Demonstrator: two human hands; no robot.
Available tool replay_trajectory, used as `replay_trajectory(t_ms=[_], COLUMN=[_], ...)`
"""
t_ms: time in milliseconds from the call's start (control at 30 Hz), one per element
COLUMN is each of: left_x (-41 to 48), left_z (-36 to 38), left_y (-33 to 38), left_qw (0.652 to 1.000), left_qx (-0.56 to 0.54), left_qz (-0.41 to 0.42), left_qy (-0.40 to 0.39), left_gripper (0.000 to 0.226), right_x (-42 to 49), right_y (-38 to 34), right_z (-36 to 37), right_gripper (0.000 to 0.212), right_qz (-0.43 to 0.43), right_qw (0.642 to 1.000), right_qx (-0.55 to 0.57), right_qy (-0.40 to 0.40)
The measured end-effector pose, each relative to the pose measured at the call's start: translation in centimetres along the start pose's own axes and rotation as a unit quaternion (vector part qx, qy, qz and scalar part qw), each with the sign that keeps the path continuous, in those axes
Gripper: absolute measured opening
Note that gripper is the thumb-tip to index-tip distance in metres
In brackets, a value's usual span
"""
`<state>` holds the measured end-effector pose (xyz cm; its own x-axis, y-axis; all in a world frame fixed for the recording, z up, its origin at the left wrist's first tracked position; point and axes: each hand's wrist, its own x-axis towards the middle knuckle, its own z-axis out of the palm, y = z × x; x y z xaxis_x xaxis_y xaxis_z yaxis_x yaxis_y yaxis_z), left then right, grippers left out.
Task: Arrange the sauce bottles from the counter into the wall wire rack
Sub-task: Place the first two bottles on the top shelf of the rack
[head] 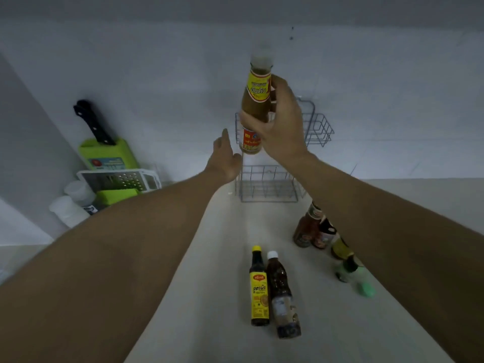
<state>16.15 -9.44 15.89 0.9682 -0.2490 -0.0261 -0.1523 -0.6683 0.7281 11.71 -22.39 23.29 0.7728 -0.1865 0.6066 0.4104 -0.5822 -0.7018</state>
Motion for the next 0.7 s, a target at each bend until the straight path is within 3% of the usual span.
replay_trajectory(t_ms=[167,333,467,700], left_x=[3.0,4.6,4.8,5.0], left_z=[-0.9,-0.6,0.0,0.1], left_y=[1.9,3.2,3.0,2.6], left_qw=[1.0,0.995,0.996,0.994], left_qx=[-0.007,-0.028,-0.04,-0.092], left_qz=[0.003,-0.072,-0.061,-0.051], left_qy=[-0.015,-0.065,-0.052,-0.042], left_gripper=[0.072,0.073,0.076,0.06], right_x=[4.1,6.2,7.3,7.9], right_y=[1.3,3.1,4.7,6.5], right_z=[-0.1,0.8,2.1,3.8], right_gripper=[0.074,0.071,0.072,0.07], right_qz=[-0.044,-0.036,0.002,0.087], right_qw=[0.998,0.996,0.994,0.992], right_qx=[-0.033,-0.049,-0.051,0.006], right_qy=[-0.02,-0.068,-0.096,-0.086])
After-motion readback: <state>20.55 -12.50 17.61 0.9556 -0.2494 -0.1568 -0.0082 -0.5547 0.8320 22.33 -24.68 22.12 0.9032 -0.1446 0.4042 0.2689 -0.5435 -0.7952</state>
